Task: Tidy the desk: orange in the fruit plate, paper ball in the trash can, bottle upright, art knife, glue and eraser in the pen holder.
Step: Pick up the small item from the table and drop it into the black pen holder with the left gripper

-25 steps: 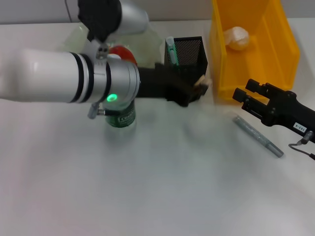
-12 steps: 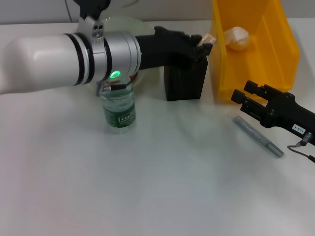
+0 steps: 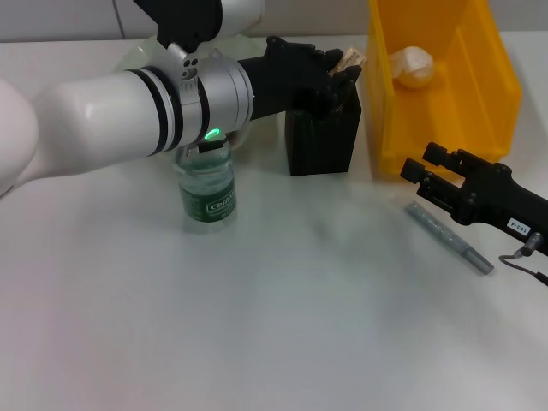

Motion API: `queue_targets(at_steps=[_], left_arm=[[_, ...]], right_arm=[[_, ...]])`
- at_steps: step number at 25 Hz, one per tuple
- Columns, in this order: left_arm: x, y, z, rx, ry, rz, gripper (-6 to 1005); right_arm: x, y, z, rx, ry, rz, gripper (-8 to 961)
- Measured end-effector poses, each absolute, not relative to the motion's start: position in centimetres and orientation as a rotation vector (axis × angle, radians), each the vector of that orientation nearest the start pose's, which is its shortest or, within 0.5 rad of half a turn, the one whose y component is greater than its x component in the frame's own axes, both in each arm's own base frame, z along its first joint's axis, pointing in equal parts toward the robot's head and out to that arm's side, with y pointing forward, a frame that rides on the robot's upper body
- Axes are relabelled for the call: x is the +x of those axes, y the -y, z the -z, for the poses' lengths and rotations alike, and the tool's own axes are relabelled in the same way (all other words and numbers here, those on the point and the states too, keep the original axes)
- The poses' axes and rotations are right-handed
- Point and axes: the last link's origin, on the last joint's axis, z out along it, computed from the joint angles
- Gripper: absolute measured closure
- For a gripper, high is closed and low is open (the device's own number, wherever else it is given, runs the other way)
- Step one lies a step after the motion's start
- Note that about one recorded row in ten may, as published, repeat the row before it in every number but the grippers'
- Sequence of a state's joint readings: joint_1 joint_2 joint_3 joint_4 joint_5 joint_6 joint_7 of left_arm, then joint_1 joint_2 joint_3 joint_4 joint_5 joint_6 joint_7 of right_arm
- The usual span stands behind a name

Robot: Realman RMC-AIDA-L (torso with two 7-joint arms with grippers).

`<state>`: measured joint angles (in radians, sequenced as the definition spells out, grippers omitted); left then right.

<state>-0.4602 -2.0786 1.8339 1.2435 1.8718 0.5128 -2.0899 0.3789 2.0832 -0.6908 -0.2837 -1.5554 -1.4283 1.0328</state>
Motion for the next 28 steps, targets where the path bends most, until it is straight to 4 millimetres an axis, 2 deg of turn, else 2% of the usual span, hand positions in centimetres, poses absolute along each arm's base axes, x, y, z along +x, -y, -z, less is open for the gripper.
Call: queue_targets(at_steps=[12, 28], left_arm=[[-11.3, -37.9, 7.9, -2.479, 0.403, 0.436, 747], [-11.4, -38.3, 7.6, -2.461, 0.407, 0.437, 737]], right_arm=[[31.1, -28.8, 2.9, -2.251, -0.817, -1.002, 393], [31.1, -28.9, 2.9, -2.252, -0.816, -0.999, 393]])
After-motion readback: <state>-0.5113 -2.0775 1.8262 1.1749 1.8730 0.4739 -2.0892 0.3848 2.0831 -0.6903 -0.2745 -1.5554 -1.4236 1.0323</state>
